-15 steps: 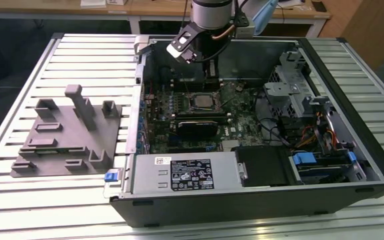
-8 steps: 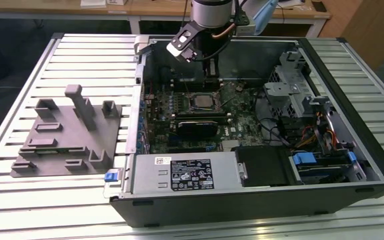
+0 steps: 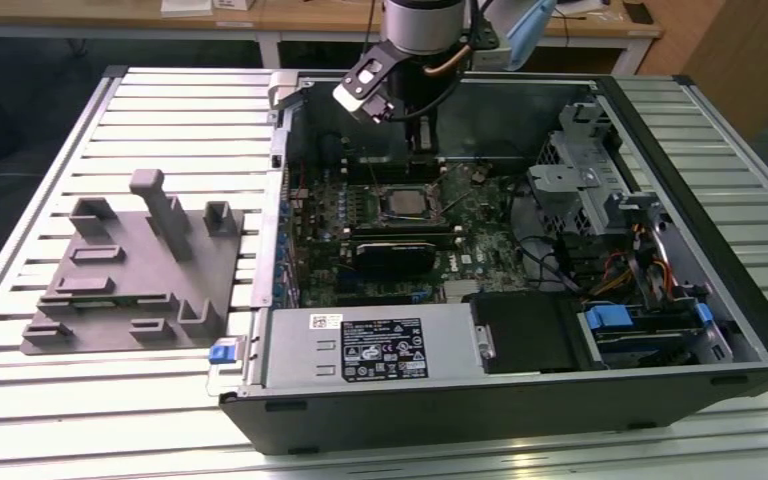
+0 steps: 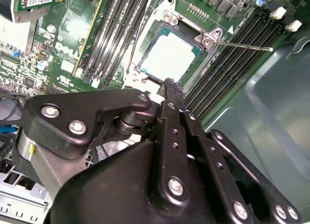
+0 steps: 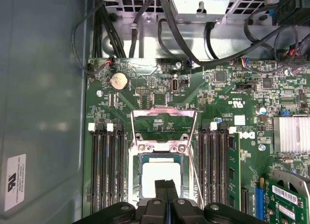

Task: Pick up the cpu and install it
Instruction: 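Close the cpu cover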

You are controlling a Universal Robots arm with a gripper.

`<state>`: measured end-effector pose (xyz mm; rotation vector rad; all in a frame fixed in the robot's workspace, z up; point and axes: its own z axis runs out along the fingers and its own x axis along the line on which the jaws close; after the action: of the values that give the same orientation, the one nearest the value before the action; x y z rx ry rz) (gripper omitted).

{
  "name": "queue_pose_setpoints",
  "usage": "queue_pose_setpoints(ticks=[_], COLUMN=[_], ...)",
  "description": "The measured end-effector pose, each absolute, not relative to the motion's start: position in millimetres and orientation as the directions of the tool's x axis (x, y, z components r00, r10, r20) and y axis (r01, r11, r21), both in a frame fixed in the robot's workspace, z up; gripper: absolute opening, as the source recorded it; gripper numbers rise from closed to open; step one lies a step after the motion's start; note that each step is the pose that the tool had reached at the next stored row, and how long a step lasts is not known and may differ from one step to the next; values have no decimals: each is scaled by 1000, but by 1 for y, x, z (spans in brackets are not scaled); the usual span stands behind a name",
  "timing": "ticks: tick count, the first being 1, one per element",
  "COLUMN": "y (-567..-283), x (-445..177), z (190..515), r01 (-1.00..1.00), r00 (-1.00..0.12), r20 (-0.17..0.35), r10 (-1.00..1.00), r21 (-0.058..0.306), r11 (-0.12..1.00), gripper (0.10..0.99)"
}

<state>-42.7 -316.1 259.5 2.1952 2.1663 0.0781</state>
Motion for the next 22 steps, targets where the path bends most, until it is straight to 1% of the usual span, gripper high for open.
queue_pose_setpoints(ticks=[12,22], y=[-316,-316], x=[-43,-43], z=[271,273], r01=[997,997], r00=[13,13], r20=[-3,-3], r10=[1000,1000], r21=[76,76], r11=[-13,-13], gripper=[106,106])
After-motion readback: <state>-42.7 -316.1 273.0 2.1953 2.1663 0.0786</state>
